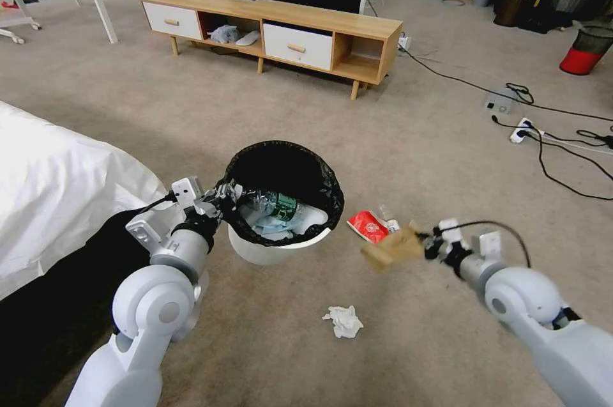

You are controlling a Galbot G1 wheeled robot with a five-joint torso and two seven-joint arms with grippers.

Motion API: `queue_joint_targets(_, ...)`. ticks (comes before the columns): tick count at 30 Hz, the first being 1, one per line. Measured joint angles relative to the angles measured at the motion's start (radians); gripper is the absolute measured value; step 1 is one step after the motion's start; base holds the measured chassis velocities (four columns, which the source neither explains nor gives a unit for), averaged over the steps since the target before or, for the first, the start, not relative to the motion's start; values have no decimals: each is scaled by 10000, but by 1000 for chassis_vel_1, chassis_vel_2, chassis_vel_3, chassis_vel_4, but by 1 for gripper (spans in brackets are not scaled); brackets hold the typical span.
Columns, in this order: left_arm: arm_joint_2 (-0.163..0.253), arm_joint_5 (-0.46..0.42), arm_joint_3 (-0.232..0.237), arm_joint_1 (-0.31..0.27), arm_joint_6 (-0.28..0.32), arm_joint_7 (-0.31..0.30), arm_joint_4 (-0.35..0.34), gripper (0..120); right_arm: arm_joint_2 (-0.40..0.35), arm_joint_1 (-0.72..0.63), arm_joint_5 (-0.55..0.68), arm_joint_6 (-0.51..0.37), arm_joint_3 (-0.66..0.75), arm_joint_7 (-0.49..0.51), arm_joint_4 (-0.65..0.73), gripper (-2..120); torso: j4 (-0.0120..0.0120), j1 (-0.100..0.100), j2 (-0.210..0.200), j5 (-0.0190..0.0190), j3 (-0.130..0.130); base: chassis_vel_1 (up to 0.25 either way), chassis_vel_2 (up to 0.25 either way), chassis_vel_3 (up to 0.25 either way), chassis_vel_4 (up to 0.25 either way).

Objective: Pick up the trash bin and place the garbage on the floor into it.

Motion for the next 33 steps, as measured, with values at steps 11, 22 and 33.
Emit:
queue_joint_targets(11, 43, -312, 87, -39, 342, -260, -54, 7, -193, 460, -1918, 2114, 1166, -671, 381, 0, 0, 0, 0, 0, 0, 0, 0, 0, 0)
queue_joint_targets(22, 52, -1096, 278, -79, 1236, -966, -244, 7, -77, 1155, -4478, 5187, 1645, -1742, 189, 0, 0, 0, 0, -1, 0, 0, 0, 0, 0)
queue_joint_targets(33, 63, -2165, 582, -35, 1741, -1812, -492, 7, -141, 2086, -5134, 6521, 1123, -2506, 194, 0, 0, 0, 0, -1, 0, 0, 0, 0, 0)
